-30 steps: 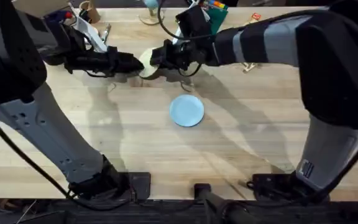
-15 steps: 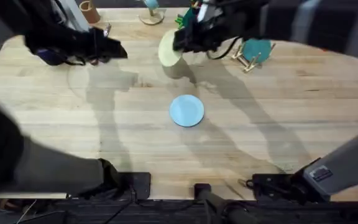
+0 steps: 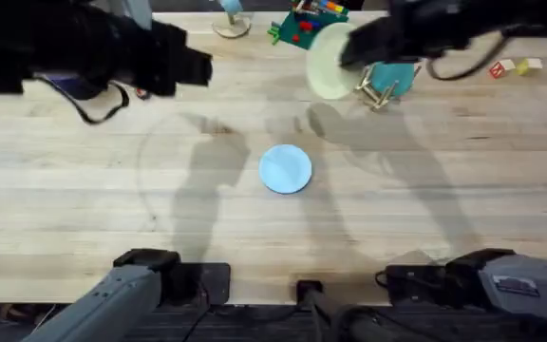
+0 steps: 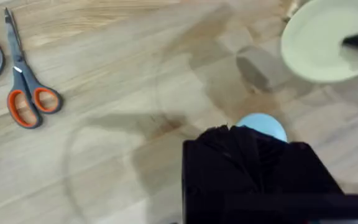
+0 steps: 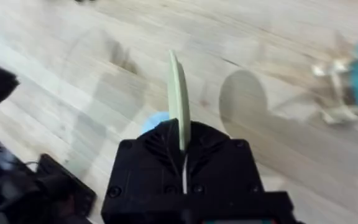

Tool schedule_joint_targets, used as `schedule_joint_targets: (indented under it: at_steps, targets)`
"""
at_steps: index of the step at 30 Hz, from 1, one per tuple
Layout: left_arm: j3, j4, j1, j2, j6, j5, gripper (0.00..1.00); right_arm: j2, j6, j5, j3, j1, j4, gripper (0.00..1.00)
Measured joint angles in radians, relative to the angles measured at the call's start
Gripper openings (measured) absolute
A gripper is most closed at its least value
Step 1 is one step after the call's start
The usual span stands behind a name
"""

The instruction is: Pick up the plates from the table one by one and place each into a slot on the dish rack.

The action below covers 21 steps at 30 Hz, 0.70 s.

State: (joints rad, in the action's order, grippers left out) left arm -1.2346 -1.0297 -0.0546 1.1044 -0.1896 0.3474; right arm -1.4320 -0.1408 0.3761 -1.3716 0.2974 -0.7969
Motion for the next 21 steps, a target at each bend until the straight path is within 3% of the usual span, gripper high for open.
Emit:
schedule_joint_targets:
  at_steps: [8, 15, 17, 21]
  targets:
    - [0.000, -0.146, -0.232, -0.120, 0.132, -0.184, 0.041, 0.148, 0.141, -0.128, -0.001, -0.071, -0.214, 0.031]
    - [0.000, -0.194, -0.345, -0.139, 0.197, -0.254, 0.047, 0.163, 0.254, -0.236, -0.064, -0.074, -0.366, 0.031]
    - [0.000, -0.194, -0.354, -0.139, 0.202, -0.262, 0.186, 0.163, 0.284, -0.250, -0.082, -0.074, -0.364, 0.031]
    - [0.000, -0.193, -0.355, -0.134, 0.209, -0.275, 0.795, 0.163, 0.328, -0.263, -0.094, -0.074, -0.361, 0.032]
